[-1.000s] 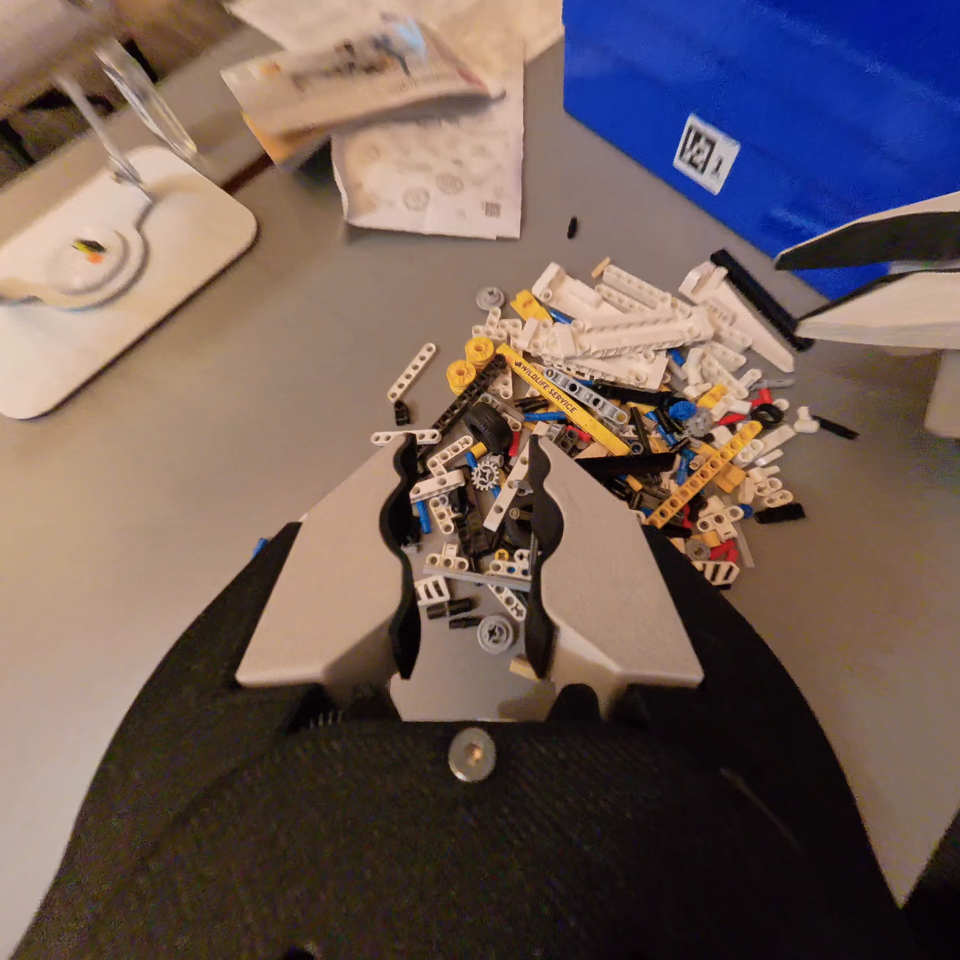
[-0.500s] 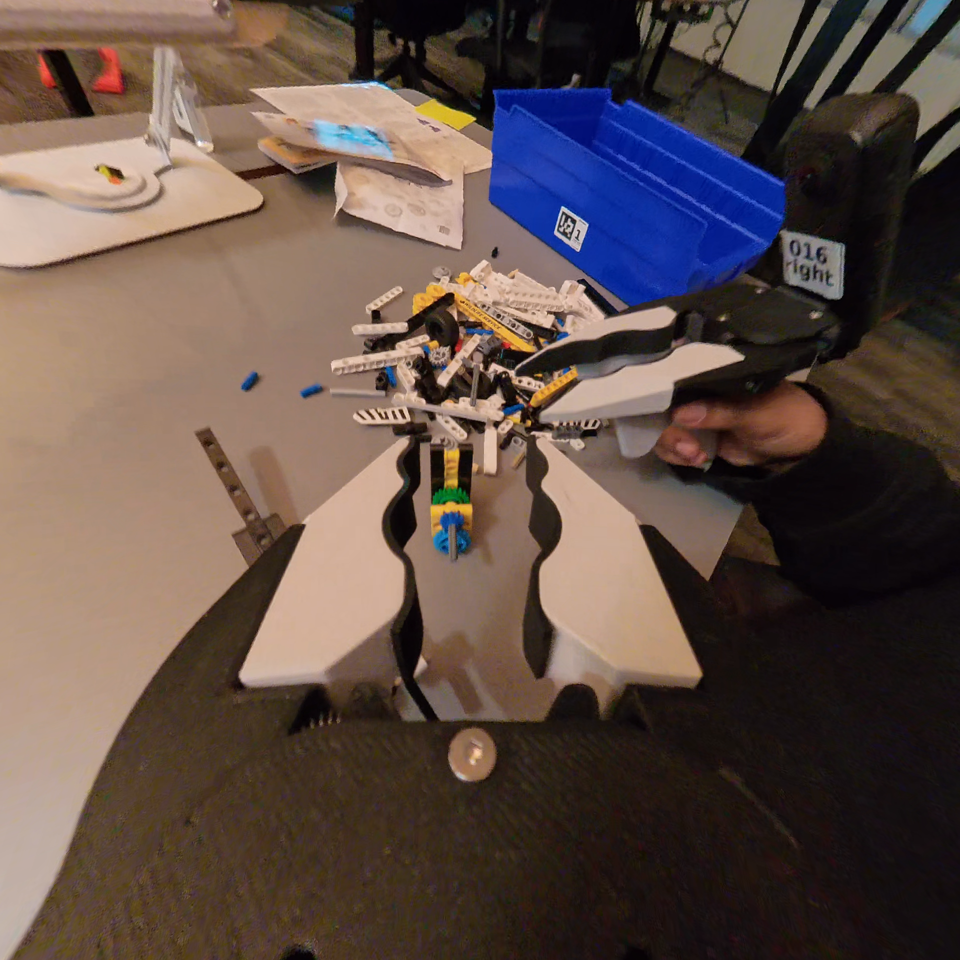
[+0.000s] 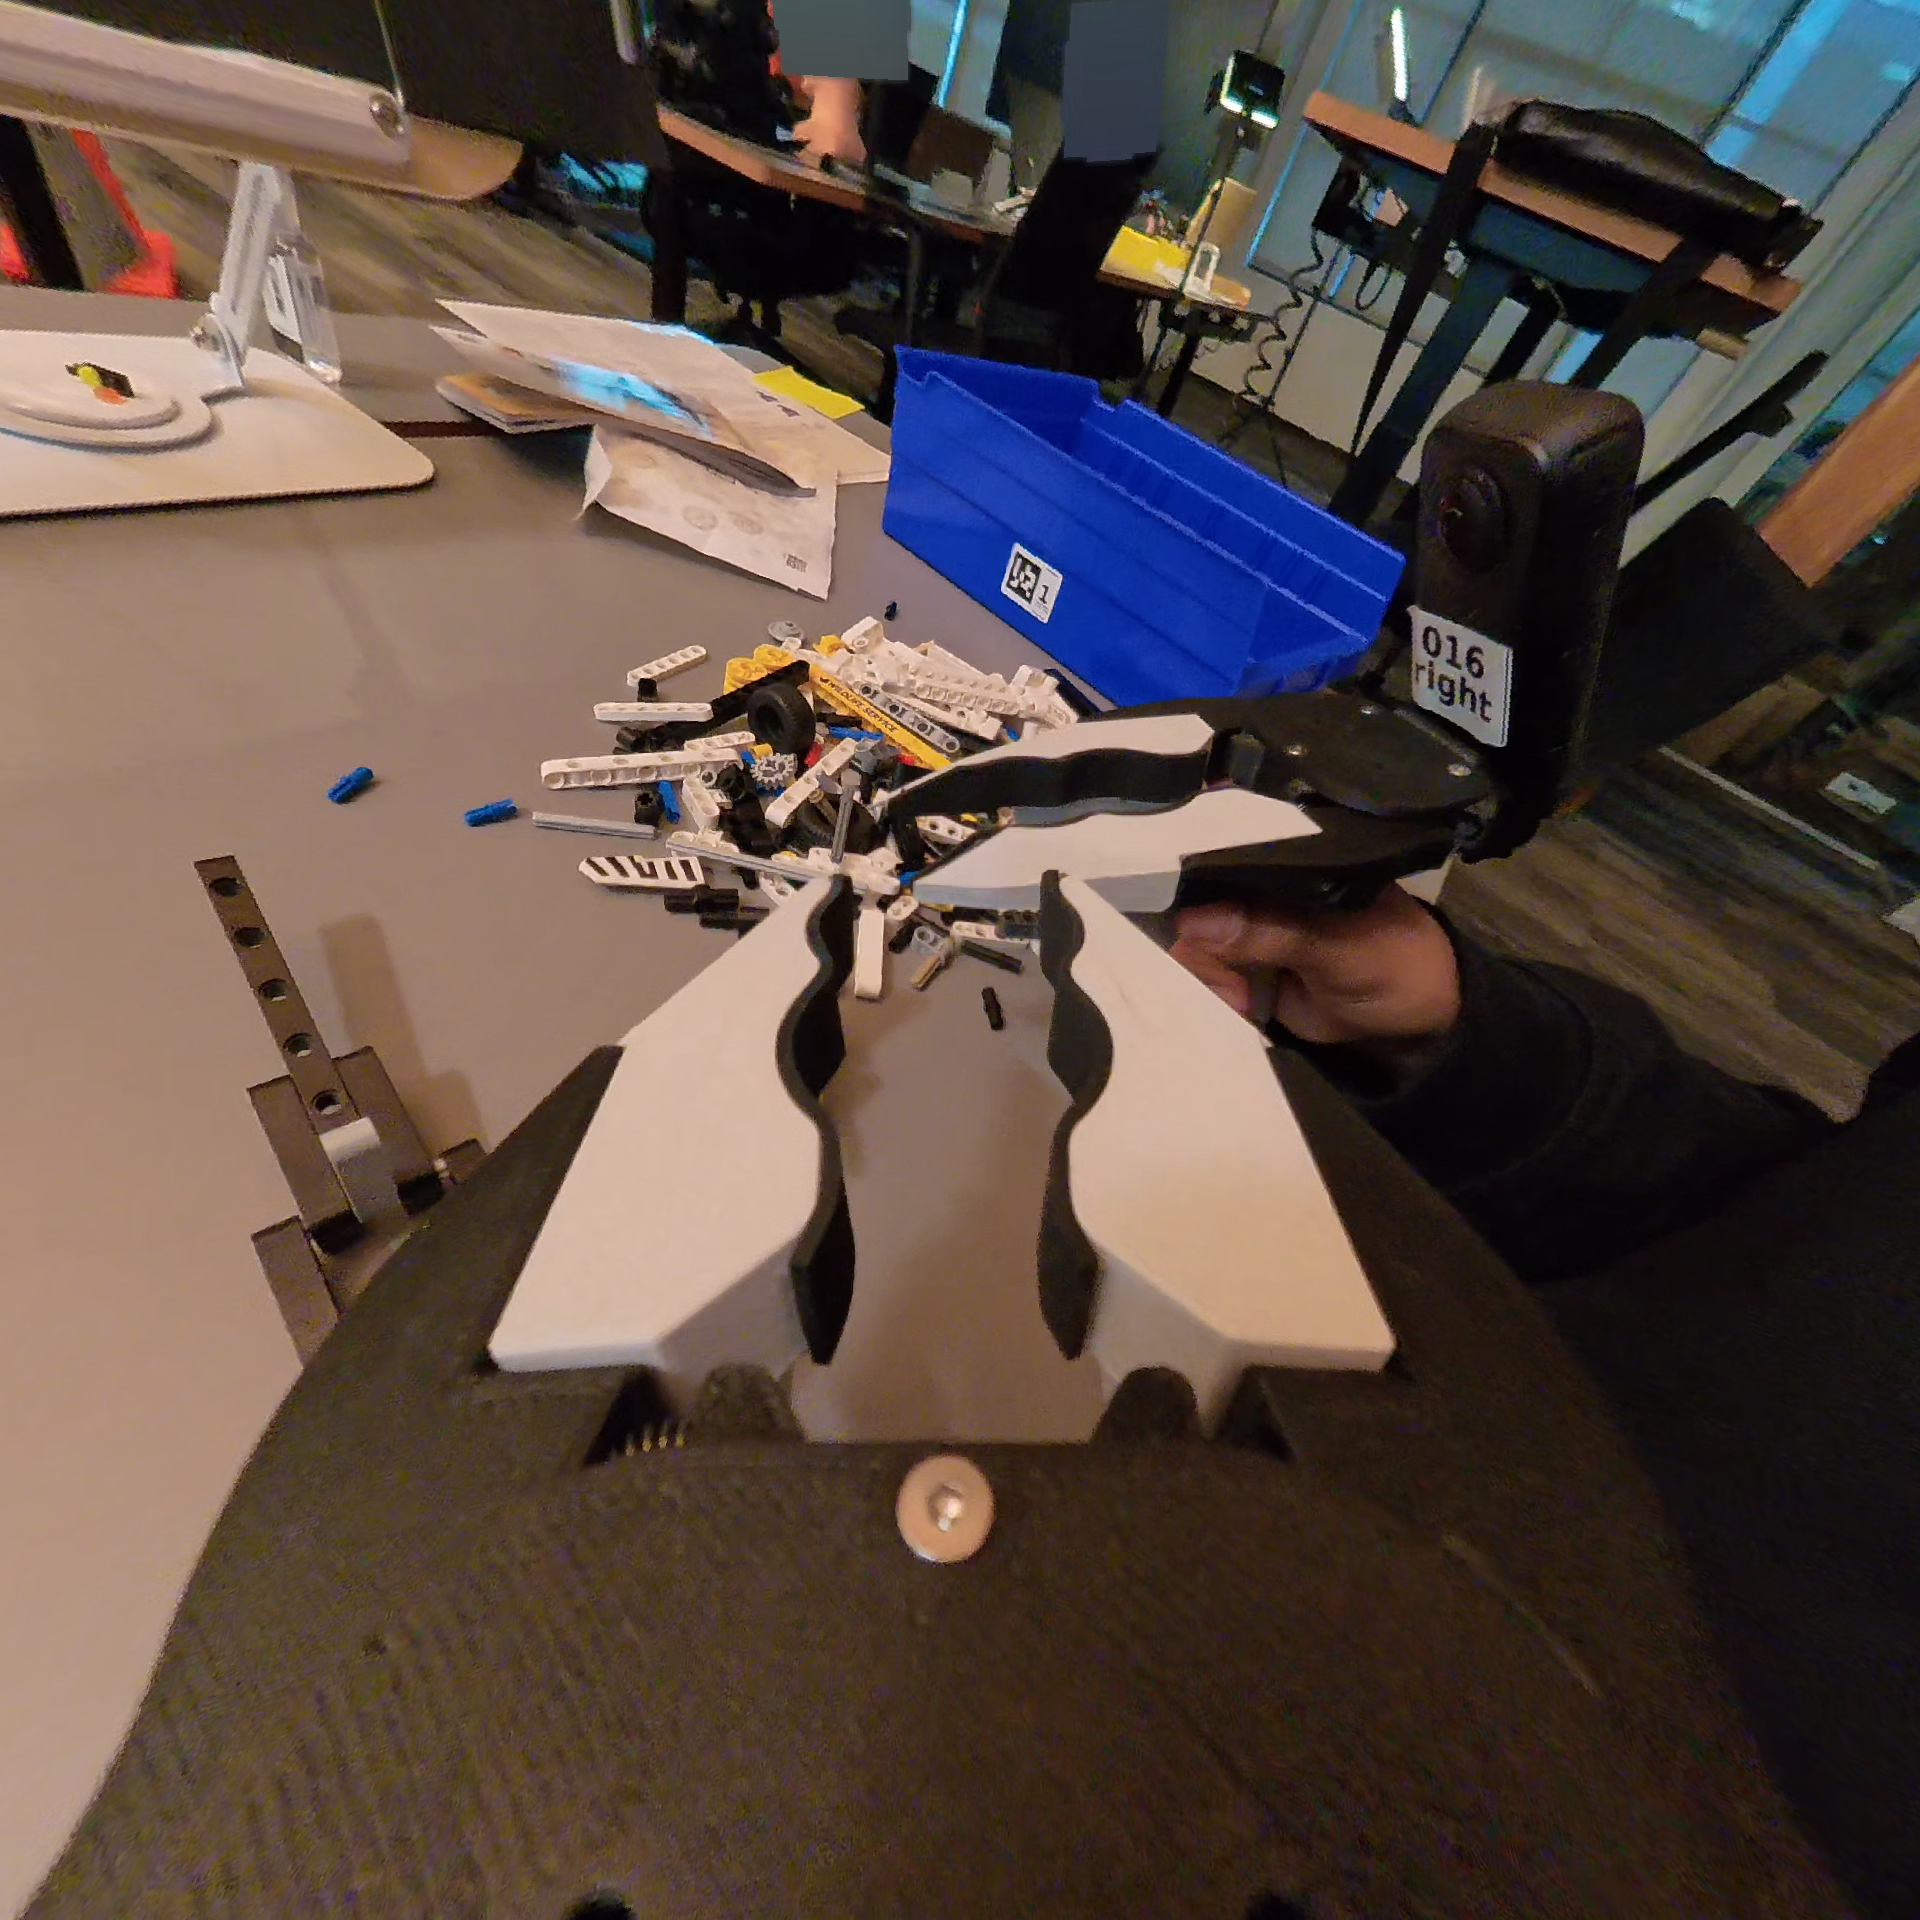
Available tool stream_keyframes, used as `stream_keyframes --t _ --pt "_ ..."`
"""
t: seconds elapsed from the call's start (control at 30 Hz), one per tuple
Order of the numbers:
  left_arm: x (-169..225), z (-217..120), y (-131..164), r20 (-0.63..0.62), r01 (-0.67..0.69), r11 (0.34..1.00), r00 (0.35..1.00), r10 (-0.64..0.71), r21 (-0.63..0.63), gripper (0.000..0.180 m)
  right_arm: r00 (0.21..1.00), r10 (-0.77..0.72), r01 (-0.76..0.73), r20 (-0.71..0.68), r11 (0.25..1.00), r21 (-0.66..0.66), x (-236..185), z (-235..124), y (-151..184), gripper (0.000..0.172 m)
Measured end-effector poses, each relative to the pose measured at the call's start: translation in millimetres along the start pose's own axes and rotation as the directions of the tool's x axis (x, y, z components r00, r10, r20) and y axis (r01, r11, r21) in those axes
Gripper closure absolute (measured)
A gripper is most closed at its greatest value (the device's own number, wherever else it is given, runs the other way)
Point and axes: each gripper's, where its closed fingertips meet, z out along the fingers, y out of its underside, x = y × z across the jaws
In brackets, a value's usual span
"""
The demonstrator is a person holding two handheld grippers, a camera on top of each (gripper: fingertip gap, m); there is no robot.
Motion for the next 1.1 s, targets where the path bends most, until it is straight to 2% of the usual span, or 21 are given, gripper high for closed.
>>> stream_keyframes --t 0.2,0.33,0.47,0.6,0.83,0.87,0.93,1.1 --pt "-2 2 14 0.087 -0.019 1.0 0.996 0.02 -0.006 0.145 1.0 0.018 -0.017 0.024 0.999 -0.032 -3 2 5 0.136" --pt "-1 -3 26 0.175 -0.204 0.979 0.964 0.2 0.003 0.147 1.0 0.004 -0.004 0.009 0.999 -0.054 -2 4 8 0.149" --pt "7 -2 36 0.193 -0.3 0.954 0.934 0.299 -0.027 0.152 1.0 0.023 -0.022 0.009 0.994 -0.11 -1 10 16 0.145" --pt "11 -1 38 0.171 -0.256 0.966 0.952 0.256 -0.02 0.152 1.0 0.014 -0.011 0.017 0.988 -0.153 -4 17 21 0.141" --pt "-10 -2 38 0.253 -0.16 0.987 0.954 0.163 -0.034 0.145 0.999 0.042 -0.034 0.032 0.975 -0.221 -9 33 29 0.139" --pt "-13 -1 39 0.262 -0.145 0.988 0.953 0.152 -0.043 0.144 0.999 0.044 -0.036 0.028 0.972 -0.233 -8 35 31 0.144" --pt "-17 0 41 0.271 -0.119 0.991 0.954 0.13 -0.056 0.144 0.999 0.038 -0.031 0.024 0.969 -0.246 -8 36 32 0.165" --pt "-18 0 41 0.254 -0.092 0.994 0.962 0.103 -0.054 0.134 0.994 -0.004 0.016 0.106 0.994 -0.109 -22 24 13 0.165"
